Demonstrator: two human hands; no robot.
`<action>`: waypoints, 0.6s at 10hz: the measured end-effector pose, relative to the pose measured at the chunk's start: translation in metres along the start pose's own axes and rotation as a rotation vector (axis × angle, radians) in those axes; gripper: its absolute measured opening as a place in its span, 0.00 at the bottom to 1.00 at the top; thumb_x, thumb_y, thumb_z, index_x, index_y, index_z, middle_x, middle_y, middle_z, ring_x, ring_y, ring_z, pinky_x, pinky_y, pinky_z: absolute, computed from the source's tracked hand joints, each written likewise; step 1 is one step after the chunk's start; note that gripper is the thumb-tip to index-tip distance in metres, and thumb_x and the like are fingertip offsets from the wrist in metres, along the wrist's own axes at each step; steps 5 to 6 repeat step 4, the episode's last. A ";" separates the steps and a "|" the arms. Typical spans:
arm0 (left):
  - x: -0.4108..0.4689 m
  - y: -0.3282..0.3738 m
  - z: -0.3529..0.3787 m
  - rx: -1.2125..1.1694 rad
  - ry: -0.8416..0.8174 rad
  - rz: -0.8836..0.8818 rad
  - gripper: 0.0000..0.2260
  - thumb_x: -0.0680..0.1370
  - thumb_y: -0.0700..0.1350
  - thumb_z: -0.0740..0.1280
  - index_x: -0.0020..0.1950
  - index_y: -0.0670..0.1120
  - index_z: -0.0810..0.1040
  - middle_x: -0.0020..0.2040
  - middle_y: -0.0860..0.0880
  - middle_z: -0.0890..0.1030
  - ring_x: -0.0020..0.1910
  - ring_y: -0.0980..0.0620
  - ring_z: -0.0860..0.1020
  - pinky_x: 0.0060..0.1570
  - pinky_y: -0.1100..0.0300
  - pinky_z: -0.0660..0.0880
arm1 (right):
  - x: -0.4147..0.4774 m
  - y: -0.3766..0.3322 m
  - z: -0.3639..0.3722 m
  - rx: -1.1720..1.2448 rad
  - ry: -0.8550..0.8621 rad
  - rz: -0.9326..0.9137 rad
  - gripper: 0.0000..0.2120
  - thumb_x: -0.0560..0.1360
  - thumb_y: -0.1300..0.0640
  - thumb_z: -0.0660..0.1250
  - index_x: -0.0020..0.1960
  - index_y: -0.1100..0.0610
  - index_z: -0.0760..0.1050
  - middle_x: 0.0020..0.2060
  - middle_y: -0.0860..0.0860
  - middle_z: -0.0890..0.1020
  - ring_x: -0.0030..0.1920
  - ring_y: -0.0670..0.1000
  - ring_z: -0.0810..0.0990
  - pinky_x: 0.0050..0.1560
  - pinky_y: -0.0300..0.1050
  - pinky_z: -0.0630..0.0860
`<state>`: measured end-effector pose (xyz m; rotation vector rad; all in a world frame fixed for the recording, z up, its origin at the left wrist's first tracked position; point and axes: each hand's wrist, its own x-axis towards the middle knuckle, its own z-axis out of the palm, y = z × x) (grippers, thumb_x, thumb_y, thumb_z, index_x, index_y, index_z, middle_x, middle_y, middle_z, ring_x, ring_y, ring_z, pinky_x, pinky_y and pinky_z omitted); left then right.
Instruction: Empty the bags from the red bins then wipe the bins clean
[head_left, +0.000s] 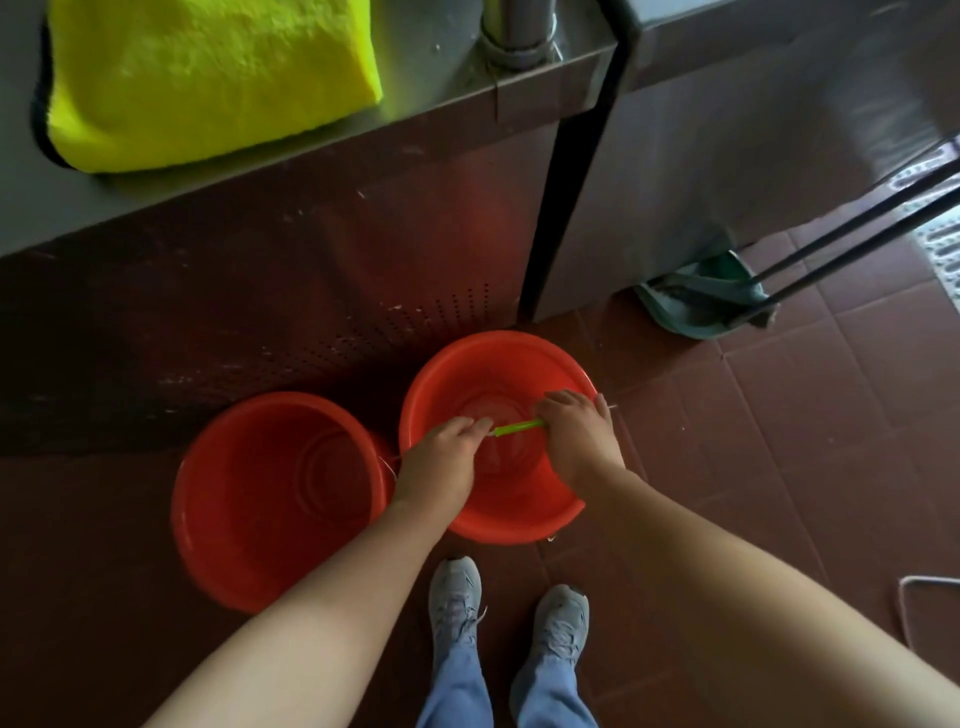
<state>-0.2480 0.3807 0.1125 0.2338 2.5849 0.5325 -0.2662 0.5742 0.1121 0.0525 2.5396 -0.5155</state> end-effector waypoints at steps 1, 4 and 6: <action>-0.005 -0.001 0.007 -0.022 -0.015 -0.007 0.27 0.79 0.32 0.59 0.75 0.50 0.70 0.71 0.49 0.74 0.69 0.48 0.73 0.66 0.54 0.71 | -0.003 0.002 0.005 -0.044 0.021 -0.014 0.25 0.80 0.63 0.57 0.75 0.48 0.69 0.76 0.51 0.68 0.80 0.54 0.57 0.80 0.60 0.45; -0.061 -0.005 0.025 0.063 -0.357 -0.012 0.33 0.78 0.36 0.60 0.81 0.55 0.57 0.79 0.48 0.62 0.76 0.46 0.64 0.75 0.51 0.62 | -0.056 0.012 0.018 -0.125 -0.382 -0.040 0.34 0.77 0.58 0.62 0.81 0.44 0.56 0.82 0.51 0.54 0.81 0.55 0.51 0.79 0.60 0.44; -0.061 -0.005 0.025 0.063 -0.357 -0.012 0.33 0.78 0.36 0.60 0.81 0.55 0.57 0.79 0.48 0.62 0.76 0.46 0.64 0.75 0.51 0.62 | -0.056 0.012 0.018 -0.125 -0.382 -0.040 0.34 0.77 0.58 0.62 0.81 0.44 0.56 0.82 0.51 0.54 0.81 0.55 0.51 0.79 0.60 0.44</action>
